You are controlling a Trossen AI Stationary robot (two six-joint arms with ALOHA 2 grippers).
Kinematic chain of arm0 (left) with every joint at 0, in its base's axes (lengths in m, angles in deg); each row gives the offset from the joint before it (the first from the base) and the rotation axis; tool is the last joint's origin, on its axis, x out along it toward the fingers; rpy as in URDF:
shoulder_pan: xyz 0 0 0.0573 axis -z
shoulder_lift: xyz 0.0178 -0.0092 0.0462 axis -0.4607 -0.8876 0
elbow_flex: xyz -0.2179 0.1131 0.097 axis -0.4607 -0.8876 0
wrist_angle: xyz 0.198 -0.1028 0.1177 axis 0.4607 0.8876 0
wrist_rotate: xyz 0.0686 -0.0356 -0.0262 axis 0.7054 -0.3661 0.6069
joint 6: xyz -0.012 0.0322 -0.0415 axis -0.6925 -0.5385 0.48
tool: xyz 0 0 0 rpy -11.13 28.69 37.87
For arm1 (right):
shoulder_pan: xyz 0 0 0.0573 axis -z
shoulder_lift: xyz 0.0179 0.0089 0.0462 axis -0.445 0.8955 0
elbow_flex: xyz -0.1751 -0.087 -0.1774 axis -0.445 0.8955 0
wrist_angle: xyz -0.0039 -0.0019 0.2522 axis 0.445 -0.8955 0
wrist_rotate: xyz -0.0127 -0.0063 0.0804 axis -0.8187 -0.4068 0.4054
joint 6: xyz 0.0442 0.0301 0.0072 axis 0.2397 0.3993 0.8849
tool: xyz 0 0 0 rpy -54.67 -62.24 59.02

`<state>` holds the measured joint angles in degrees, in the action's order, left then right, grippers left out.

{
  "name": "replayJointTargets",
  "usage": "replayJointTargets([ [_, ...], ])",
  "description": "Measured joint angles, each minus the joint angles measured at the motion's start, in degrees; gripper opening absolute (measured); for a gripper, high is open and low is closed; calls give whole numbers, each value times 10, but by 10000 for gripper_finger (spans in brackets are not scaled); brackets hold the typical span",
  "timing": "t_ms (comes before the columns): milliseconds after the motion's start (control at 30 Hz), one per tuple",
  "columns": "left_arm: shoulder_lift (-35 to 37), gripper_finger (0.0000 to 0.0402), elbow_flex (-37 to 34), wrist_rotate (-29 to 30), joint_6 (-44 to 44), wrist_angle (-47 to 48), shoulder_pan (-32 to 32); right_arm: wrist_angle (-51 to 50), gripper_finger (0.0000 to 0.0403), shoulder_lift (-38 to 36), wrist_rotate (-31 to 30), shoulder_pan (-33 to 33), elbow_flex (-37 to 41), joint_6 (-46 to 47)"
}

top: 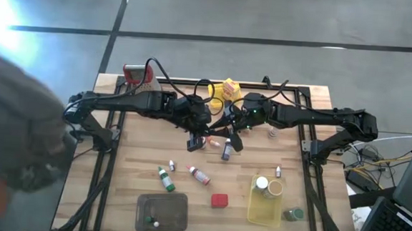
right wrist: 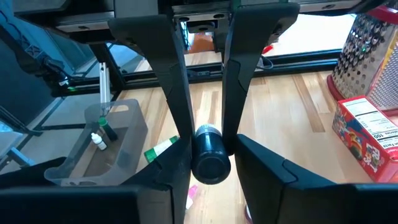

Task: Pick & Place Kitchen Items
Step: Put the small violet food coloring bottle into the black bin

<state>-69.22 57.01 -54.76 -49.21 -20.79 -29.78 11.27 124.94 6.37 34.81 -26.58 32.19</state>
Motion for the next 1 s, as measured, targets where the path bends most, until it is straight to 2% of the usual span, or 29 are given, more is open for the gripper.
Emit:
replayJointTargets([
  [700, 0, 85, 0, 0, -6, -10, 0, -4, 161, 0, 0, 0, 0, -2],
  [833, 0, 85, 0, 0, -7, -10, 0, -4, 155, 0, 0, 0, 0, -7],
  [1000, 0, 85, 0, 0, -8, -9, 0, -4, 127, 0, 1, 0, 0, -12],
])
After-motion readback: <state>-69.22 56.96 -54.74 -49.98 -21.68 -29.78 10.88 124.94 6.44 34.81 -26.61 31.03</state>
